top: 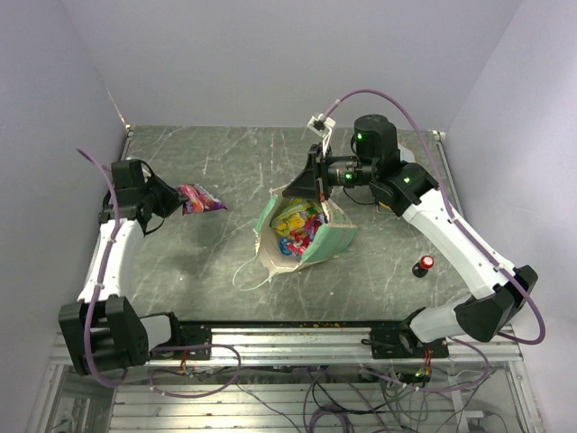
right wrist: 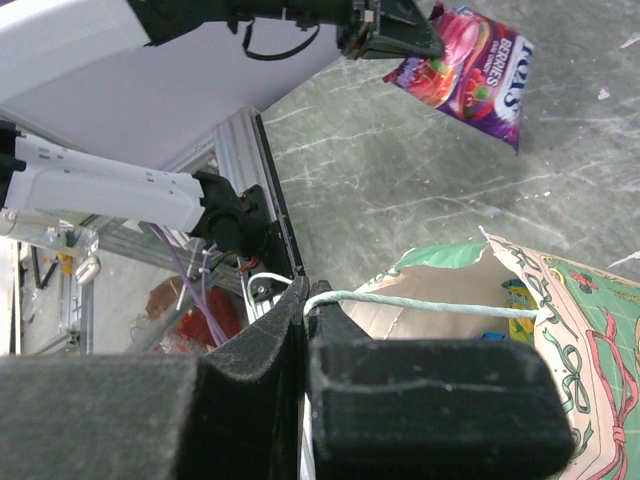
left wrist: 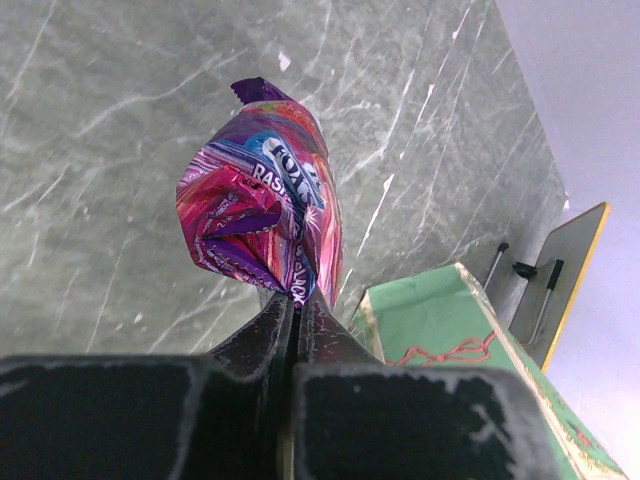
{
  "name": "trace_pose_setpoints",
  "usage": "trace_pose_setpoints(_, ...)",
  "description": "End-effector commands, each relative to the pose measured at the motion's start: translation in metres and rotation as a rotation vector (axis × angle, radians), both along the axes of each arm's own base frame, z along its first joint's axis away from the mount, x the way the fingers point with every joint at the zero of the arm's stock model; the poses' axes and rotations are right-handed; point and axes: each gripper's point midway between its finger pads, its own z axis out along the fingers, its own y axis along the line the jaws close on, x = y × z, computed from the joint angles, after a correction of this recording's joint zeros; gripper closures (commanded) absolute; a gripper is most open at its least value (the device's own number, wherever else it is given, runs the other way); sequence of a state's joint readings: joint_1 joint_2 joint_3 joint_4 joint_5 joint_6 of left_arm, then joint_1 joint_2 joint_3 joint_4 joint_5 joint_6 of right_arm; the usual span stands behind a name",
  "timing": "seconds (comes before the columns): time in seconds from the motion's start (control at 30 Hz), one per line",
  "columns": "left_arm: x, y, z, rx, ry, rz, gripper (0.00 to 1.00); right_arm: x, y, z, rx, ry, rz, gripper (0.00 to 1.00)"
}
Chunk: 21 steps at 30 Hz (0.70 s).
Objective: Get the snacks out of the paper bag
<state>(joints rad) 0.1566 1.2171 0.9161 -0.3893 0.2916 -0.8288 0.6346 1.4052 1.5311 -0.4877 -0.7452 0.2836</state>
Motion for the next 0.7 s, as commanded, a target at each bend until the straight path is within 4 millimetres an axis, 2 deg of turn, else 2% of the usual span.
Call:
trace_pose_setpoints(0.0, 0.045, 0.001, 0.028, -0.017, -0.2, -0.041, 0.93, -0.007, -0.004, 0.023, 0.041, -0.064, 0.003, 1.0)
trace_pose_setpoints(0.17, 0.058, 0.003, -0.011, 0.004, -0.107, -0.076, 0.93, -0.005, -0.004, 0.025, 0.027, -0.076, 0.007, 1.0)
trace_pose_setpoints(0.23, 0.057, 0.006, -0.027, 0.014, -0.061, -0.083, 0.89, -0.004, -0.003, 0.024, 0.027, -0.081, 0.007, 1.0)
trace_pose_setpoints(0.33, 0.05, 0.011, -0.057, 0.053, 0.046, -0.099, 0.79, -0.004, -0.002, 0.024, 0.027, -0.082, 0.016, 1.0)
trace_pose_setpoints(0.4, 0.041, 0.018, -0.072, 0.09, 0.125, -0.092, 0.65, -0.005, -0.001, 0.025, 0.029, -0.082, 0.025, 1.0)
trace_pose_setpoints(0.5, 0.029, 0.021, -0.073, 0.11, 0.165, -0.081, 0.44, -0.004, -0.001, 0.024, 0.024, -0.088, 0.025, 1.0)
trace_pose_setpoints(0.6, 0.017, 0.014, -0.053, 0.094, 0.117, -0.085, 0.23, -0.005, -0.002, 0.025, 0.023, -0.089, 0.024, 1.0)
trace_pose_setpoints(0.67, 0.004, 0.012, -0.041, 0.09, 0.107, -0.076, 0.16, -0.005, -0.002, 0.024, 0.024, -0.087, 0.028, 1.0)
